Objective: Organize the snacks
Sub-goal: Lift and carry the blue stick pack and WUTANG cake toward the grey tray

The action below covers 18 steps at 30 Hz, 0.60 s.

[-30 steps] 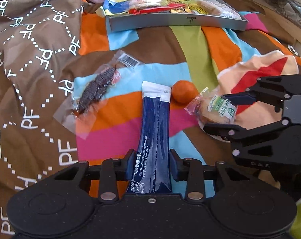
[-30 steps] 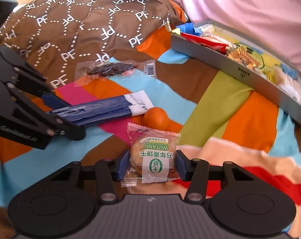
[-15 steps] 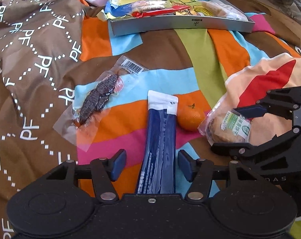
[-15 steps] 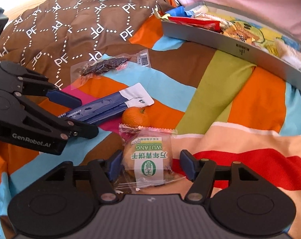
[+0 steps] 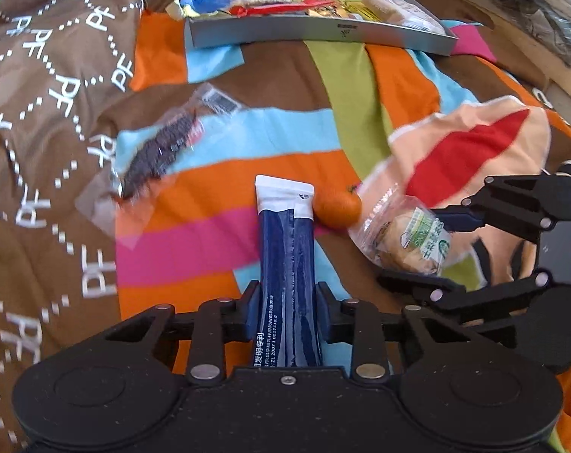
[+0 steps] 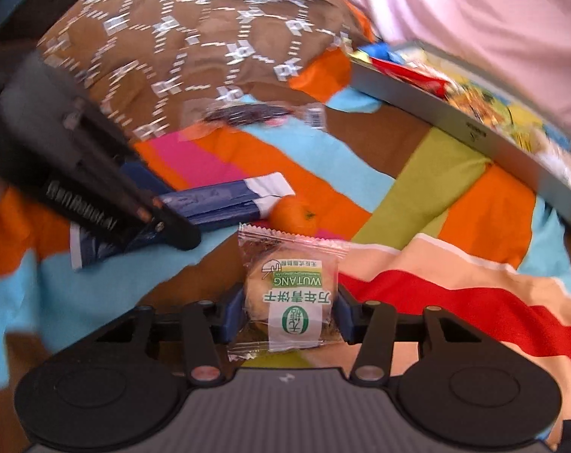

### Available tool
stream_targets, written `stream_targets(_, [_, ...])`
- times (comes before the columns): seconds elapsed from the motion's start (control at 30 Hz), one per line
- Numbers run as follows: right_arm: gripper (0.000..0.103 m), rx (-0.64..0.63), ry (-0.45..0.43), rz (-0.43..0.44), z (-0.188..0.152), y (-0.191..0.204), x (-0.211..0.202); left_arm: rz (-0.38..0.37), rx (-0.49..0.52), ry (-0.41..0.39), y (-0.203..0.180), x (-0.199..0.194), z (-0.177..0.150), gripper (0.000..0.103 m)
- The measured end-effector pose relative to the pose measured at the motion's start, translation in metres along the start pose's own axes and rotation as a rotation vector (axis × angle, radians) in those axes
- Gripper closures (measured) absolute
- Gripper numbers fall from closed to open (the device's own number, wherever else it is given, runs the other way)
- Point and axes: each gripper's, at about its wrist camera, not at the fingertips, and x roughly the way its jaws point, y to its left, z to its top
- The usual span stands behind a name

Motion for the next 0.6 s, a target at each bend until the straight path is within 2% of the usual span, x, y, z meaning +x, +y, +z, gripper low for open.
stream_targets(0.13, [0.050,-0.095,-0.016,0.006,-0.010,0.016,-0.017,-0.031,-0.028,0.032,-0.004,-0.010,-0.010,0.072])
stream_targets(0.33, [0.050,-0.212,0.007,0.015,-0.023,0.026,-0.032,-0.019,-0.034,0.051,-0.010,-0.020,-0.015,0.075])
stream_targets(0.6, [0.050,-0.255,-0.003,-0.003,-0.030,0.028,-0.040,-0.006,-0.027,0.050,-0.015,-0.030,-0.023,0.077])
